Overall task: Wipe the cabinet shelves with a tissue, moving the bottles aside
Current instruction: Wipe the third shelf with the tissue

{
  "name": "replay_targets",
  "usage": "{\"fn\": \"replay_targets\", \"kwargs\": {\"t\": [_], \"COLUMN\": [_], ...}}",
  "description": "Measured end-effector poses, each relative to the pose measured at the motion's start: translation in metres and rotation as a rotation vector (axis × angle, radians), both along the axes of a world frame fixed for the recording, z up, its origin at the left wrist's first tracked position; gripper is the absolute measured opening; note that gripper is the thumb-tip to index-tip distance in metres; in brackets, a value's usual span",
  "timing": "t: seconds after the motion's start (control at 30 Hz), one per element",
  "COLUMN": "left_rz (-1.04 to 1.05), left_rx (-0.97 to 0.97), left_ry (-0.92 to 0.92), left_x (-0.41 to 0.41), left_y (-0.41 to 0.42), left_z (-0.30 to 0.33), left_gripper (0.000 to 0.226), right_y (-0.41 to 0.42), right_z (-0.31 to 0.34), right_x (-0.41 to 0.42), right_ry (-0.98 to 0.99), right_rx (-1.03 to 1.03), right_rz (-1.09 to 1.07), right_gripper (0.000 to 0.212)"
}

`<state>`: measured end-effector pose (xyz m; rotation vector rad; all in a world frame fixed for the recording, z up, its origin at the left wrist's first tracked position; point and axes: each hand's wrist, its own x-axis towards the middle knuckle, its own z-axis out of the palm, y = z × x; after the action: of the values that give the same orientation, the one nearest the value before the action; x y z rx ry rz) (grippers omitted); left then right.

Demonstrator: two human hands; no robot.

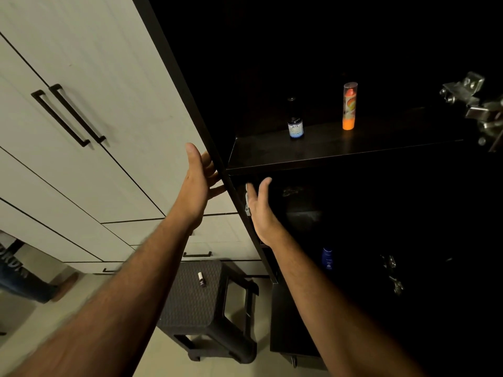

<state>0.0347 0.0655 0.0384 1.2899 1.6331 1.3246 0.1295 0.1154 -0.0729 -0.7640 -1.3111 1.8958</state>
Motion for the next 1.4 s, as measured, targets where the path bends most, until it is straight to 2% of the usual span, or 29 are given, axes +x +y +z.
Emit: {"fn": "replay_targets", "kwargs": {"t": [0.1, 0.2, 0.33, 0.4, 0.5, 0.57, 0.67, 0.8, 0.9, 1.07, 1.13, 1.23, 1.33, 1.4], "left_rz": [-0.023, -0.037, -0.039, -0.040, -0.043, -0.043, -0.048, -0.080, -0.096, -0.104, -0.109, -0.113, -0.133, -0.135], "left_rx": [0.009, -0.001, -0.005, -0.002, 0.003, 0.008, -0.001, -0.007, -0.027, -0.021, -0.021, -0.025, 0.000, 0.003], "left_ry": [-0.030, -0.037, -0.041, -0.043, -0.047, -0.054, -0.062, -0.074, -0.072, -0.069, -0.071, -0.085, -0.099, -0.103], "left_x": [-0.001, -0.002, -0.002, 0.000, 0.000, -0.001, -0.001, -0.004, -0.009, -0.016, -0.015, -0.016, -0.019, -0.020], "left_y": [0.000, -0.001, -0.001, -0.002, -0.002, -0.001, -0.001, -0.002, -0.002, -0.002, -0.002, -0.003, -0.004, -0.005], "left_z": [0.001, 0.004, 0.004, 0.004, 0.003, 0.002, 0.004, 0.006, 0.009, 0.011, 0.011, 0.012, 0.013, 0.013], "left_gripper": [0.081, 0.092, 0.092, 0.086, 0.088, 0.088, 0.091, 0.092, 0.096, 0.093, 0.092, 0.095, 0.094, 0.094], "right_y": [-0.001, -0.009, -0.009, 0.005, 0.018, 0.006, -0.012, -0.033, -0.041, -0.025, -0.026, -0.039, -0.047, -0.045], "right_z": [0.011, 0.006, -0.009, -0.012, -0.026, -0.011, 0.015, 0.018, -0.001, 0.007, 0.017, 0.011, -0.016, -0.019], "right_x": [0.000, 0.005, 0.007, 0.002, -0.005, -0.005, 0.001, 0.006, 0.007, 0.006, 0.003, 0.002, 0.009, 0.014], "right_ry": [0.006, -0.080, -0.147, -0.246, -0.206, -0.192, -0.096, -0.115, -0.234, -0.398, -0.394, -0.339, -0.463, -0.573], "right_rx": [0.145, 0.282, 0.283, 0.192, 0.193, 0.228, 0.325, 0.438, 0.558, 0.459, 0.437, 0.640, 0.783, 0.798], "right_rz": [-0.025, -0.014, 0.009, -0.066, -0.114, -0.105, -0.112, -0.044, -0.048, -0.048, -0.057, -0.113, -0.084, -0.068], "right_gripper": [0.109, 0.124, 0.098, 0.103, 0.106, 0.103, 0.085, 0.095, 0.099, 0.077, 0.078, 0.090, 0.108, 0.109]}}
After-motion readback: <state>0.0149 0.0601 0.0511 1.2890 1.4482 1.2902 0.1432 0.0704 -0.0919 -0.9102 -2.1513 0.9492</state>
